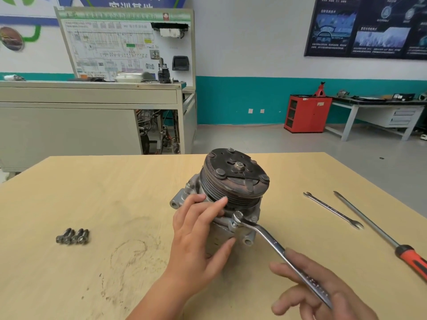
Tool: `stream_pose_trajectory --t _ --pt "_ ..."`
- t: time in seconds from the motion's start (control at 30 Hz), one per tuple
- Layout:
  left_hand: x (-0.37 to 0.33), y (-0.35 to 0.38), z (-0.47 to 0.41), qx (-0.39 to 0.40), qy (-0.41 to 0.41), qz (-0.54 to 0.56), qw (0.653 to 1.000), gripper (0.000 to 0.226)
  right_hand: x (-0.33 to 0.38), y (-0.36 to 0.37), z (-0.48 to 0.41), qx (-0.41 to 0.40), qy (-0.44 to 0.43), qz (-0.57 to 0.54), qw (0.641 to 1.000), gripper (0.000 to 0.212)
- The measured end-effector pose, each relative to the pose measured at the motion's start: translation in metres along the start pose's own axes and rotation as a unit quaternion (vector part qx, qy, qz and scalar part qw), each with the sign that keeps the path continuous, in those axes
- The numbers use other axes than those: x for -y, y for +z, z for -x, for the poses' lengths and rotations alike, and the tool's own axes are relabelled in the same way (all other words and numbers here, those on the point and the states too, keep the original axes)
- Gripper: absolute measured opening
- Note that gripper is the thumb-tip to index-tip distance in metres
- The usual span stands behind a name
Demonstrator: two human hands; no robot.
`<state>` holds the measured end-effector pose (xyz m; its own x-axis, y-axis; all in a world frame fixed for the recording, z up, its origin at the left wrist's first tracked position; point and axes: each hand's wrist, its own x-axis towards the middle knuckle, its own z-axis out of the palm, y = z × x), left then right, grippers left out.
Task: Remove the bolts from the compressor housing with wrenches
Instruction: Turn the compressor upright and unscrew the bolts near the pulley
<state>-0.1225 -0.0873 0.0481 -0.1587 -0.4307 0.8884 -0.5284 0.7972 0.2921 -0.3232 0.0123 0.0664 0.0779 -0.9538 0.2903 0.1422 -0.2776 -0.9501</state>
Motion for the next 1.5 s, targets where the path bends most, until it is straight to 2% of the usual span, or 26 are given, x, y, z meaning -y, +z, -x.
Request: stream_pose_trajectory --t 0.03,0.13,0.23,0.27,0.33,0.4,0.43,0.5,0.57,0.63,0.7,0.8,0.87,0.9,0.93,1.0,1.03,1.07,1.1,1.13,1.17,1.23,1.27,1.33,1.43,1.5 --pt "0.000 0.000 0.000 0.001 0.003 -0.005 1.000 0.056 0.003 0.000 0.002 0.019 0.009 0.027 0.999 0.038" --pt "-0.001 0.000 -0.002 0.005 0.013 -0.015 1.000 0.047 0.012 -0.001 0.003 0.054 0.045 0.075 0.995 0.046" --pt "-0.001 0.000 -0.001 0.007 0.011 -0.019 1.000 0.044 0.016 0.003 0.002 0.058 -0.014 0.056 0.997 0.035" --pt "-0.001 0.000 -0.001 0.006 0.009 -0.018 1.000 0.044 0.014 0.002 0.002 0.052 -0.029 0.039 0.998 0.045" --pt "0.000 0.000 -0.001 0.003 0.006 -0.010 1.000 0.042 0.013 -0.001 -0.003 0.054 -0.008 -0.079 0.995 0.067" --pt "0.001 0.000 -0.002 0.001 0.010 -0.001 1.000 0.039 0.009 -0.003 -0.023 0.034 0.019 -0.270 0.962 0.066" --pt "0.002 0.000 -0.002 -0.001 0.014 0.003 1.000 0.038 0.008 -0.006 -0.034 -0.004 0.039 -0.301 0.953 0.057" --pt "0.003 0.001 -0.003 -0.005 0.023 0.008 1.000 0.037 0.007 -0.008 -0.061 -0.087 0.082 -0.251 0.961 0.036" --pt "0.004 0.001 -0.003 -0.010 0.029 0.009 0.999 0.035 0.003 -0.001 -0.082 -0.117 0.067 -0.204 0.970 0.021" --pt "0.005 0.001 -0.002 -0.010 0.032 0.009 0.999 0.035 0.000 0.010 -0.096 -0.137 0.052 -0.151 0.978 0.027" --pt "0.005 0.001 -0.001 -0.008 0.032 0.006 0.999 0.040 -0.001 0.014 -0.096 -0.125 0.045 -0.182 0.974 0.028" --pt "0.004 0.003 0.001 -0.010 0.021 0.006 1.000 0.056 -0.011 -0.001 -0.073 -0.069 0.005 -0.368 0.927 0.026" --pt "0.004 0.003 0.001 -0.011 0.015 0.007 1.000 0.061 -0.015 -0.005 -0.057 0.060 -0.039 -0.522 0.850 0.035" --pt "0.004 0.003 0.002 -0.010 0.014 0.006 1.000 0.062 -0.015 -0.004 -0.050 0.035 -0.042 -0.525 0.849 0.045" --pt "0.004 0.003 0.002 -0.009 0.016 0.006 1.000 0.061 -0.009 -0.010 -0.040 -0.020 -0.037 -0.498 0.866 0.052" --pt "0.003 0.002 0.001 -0.008 0.021 0.003 1.000 0.060 0.001 -0.008 -0.018 -0.044 -0.019 -0.468 0.883 0.049" --pt "0.003 0.002 0.001 -0.008 0.022 0.002 1.000 0.059 0.009 -0.004 -0.013 -0.076 -0.015 -0.409 0.909 0.051" --pt "0.003 0.002 0.000 -0.007 0.023 0.000 1.000 0.059 0.010 -0.003 -0.012 -0.044 -0.046 -0.329 0.942 0.051" --pt "0.002 0.002 0.000 -0.006 0.023 -0.002 1.000 0.058 0.008 -0.002 -0.007 -0.004 -0.035 -0.294 0.955 0.042" --pt "0.002 0.002 0.000 -0.005 0.021 -0.004 1.000 0.057 0.010 0.002 -0.001 -0.063 -0.046 -0.162 0.984 0.028" --pt "0.002 0.001 0.000 -0.004 0.020 -0.006 1.000 0.055 0.013 0.010 0.000 -0.098 -0.053 -0.090 0.990 0.027" --pt "0.002 0.001 0.000 -0.002 0.018 -0.010 1.000 0.052 0.016 0.024 -0.002 -0.105 -0.082 -0.031 0.991 0.040" --pt "0.002 0.000 0.000 -0.002 0.017 -0.012 1.000 0.051 0.015 0.030 -0.004 -0.120 -0.094 -0.020 0.988 0.040" --pt "0.002 0.000 0.000 0.000 0.017 -0.015 1.000 0.050 0.014 0.039 -0.006 -0.134 -0.084 -0.058 0.986 0.021" --pt "0.002 0.000 0.000 0.006 0.013 -0.019 1.000 0.048 0.009 0.042 -0.011 -0.100 -0.045 -0.096 0.989 0.063" --pt "0.002 0.000 0.000 0.008 0.012 -0.020 1.000 0.046 0.009 0.044 -0.016 -0.115 -0.017 -0.104 0.988 0.070"
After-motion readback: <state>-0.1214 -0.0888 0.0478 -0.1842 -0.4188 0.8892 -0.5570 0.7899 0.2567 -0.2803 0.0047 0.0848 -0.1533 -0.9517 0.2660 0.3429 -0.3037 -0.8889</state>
